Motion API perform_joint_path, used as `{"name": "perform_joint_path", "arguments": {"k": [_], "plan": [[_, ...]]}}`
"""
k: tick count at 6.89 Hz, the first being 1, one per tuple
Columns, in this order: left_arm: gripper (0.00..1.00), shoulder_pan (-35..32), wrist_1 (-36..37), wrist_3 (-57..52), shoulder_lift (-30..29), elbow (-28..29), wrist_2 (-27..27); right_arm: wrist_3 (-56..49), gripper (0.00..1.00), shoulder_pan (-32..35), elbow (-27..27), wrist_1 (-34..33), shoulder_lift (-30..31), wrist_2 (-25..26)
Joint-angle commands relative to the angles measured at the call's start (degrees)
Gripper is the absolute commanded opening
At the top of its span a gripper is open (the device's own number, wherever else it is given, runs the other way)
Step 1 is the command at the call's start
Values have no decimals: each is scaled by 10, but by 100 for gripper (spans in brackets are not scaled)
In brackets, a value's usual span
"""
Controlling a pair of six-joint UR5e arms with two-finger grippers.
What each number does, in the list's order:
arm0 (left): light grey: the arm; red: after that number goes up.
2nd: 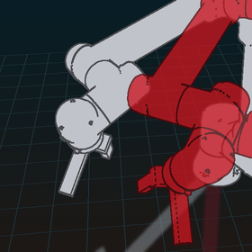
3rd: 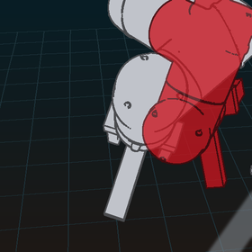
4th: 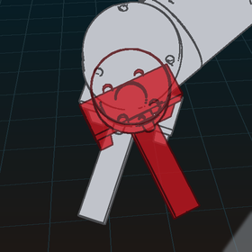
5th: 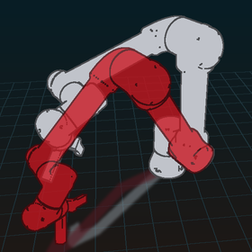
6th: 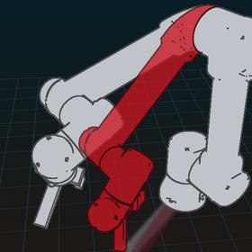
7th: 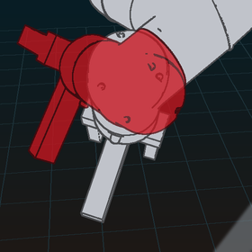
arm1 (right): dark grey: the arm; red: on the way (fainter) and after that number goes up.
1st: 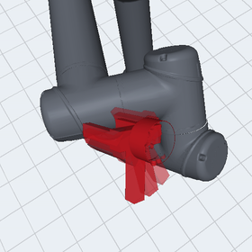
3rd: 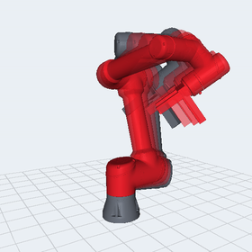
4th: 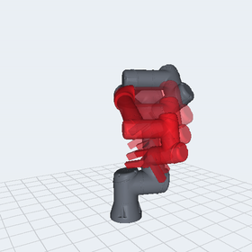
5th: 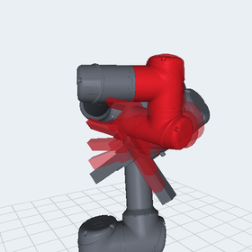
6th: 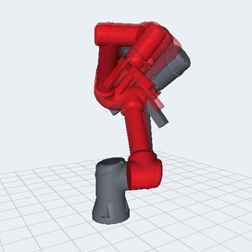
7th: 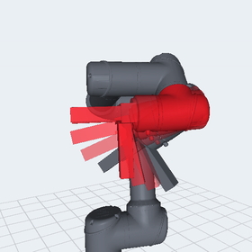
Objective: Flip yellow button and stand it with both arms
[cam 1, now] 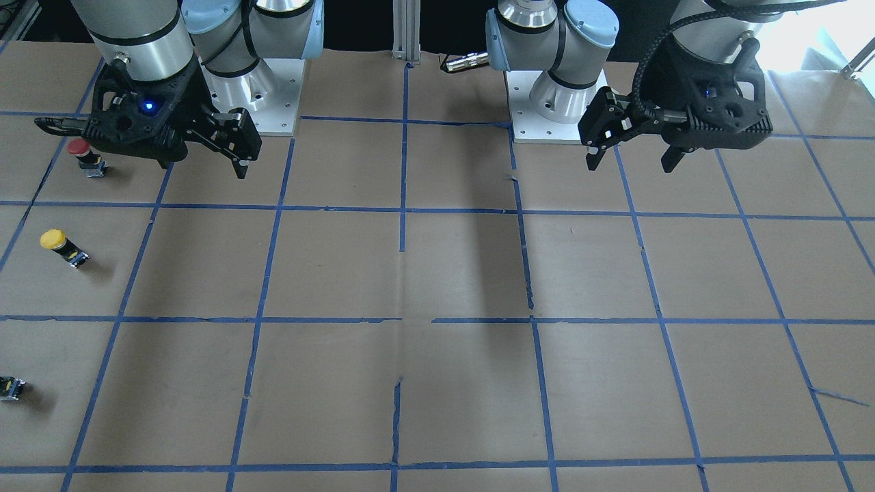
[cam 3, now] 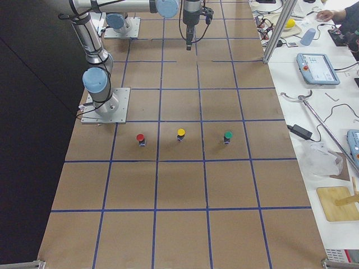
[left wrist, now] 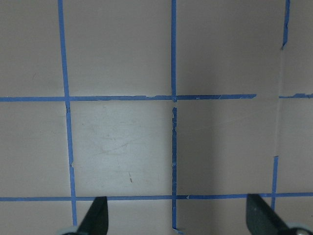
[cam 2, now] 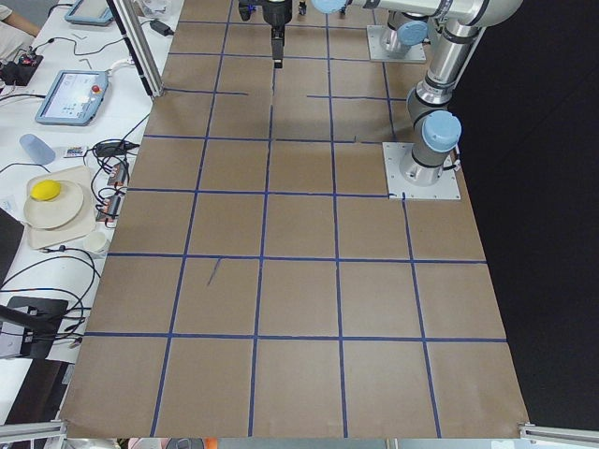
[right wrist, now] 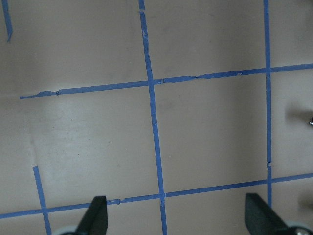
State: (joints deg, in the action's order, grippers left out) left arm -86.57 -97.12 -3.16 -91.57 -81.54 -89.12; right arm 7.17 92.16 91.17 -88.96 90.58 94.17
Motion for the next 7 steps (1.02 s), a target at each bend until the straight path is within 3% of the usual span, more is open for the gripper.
{"name": "perform_joint_path", "arguments": {"k": [1,7], "plan": [[100,0,0,0,-2,1,0,0,100,-15,-3,5,0,1],[100,-1,1,2,-1,-9,-1,1,100,-39,2,14,19,-6]]}}
